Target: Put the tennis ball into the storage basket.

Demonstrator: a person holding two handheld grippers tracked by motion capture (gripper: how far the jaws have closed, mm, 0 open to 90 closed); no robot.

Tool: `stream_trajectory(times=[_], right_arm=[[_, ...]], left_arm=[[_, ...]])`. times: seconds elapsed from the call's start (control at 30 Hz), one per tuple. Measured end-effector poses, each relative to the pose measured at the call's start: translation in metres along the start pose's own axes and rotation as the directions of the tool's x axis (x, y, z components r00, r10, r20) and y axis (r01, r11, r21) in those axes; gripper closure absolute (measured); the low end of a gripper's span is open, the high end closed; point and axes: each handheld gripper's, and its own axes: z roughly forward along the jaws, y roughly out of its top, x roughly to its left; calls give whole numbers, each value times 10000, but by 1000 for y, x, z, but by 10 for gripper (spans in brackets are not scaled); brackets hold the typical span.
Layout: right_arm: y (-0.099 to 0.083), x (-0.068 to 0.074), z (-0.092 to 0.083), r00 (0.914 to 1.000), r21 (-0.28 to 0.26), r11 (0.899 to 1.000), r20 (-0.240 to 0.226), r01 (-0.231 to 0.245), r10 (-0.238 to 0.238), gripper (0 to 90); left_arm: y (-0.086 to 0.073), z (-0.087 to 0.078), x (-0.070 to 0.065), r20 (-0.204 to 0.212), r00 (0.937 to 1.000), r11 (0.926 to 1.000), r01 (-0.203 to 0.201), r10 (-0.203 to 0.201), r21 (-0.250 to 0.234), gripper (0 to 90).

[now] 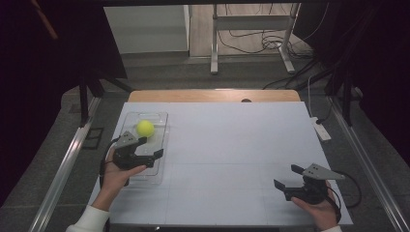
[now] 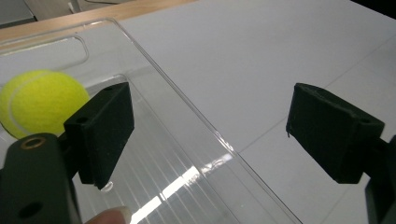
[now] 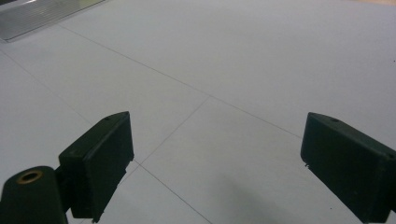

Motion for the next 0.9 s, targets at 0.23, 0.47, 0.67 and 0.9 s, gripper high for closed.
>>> stream_trajectory(times=[0.23, 0.47, 0.67, 0.9], right_arm=[[0, 0, 0, 10000, 13, 10000, 14, 8, -8, 93], [0, 0, 1, 10000, 34, 10000, 30, 9, -9, 93], [0, -1, 1, 10000, 22, 10000, 35, -1, 1, 93], [1, -1, 1, 10000, -19, 10000, 33, 1, -1, 93]], left_arm=[[-15, -9, -5, 140, 9997, 9998, 174, -175, 37, 158], [-30, -17, -11, 215, 9995, 9998, 221, -220, -22, 159], [-36, -19, -18, 229, 9997, 10000, 29, -28, -47, 159], [-38, -21, -22, 184, 9997, 9999, -147, 147, -43, 159]])
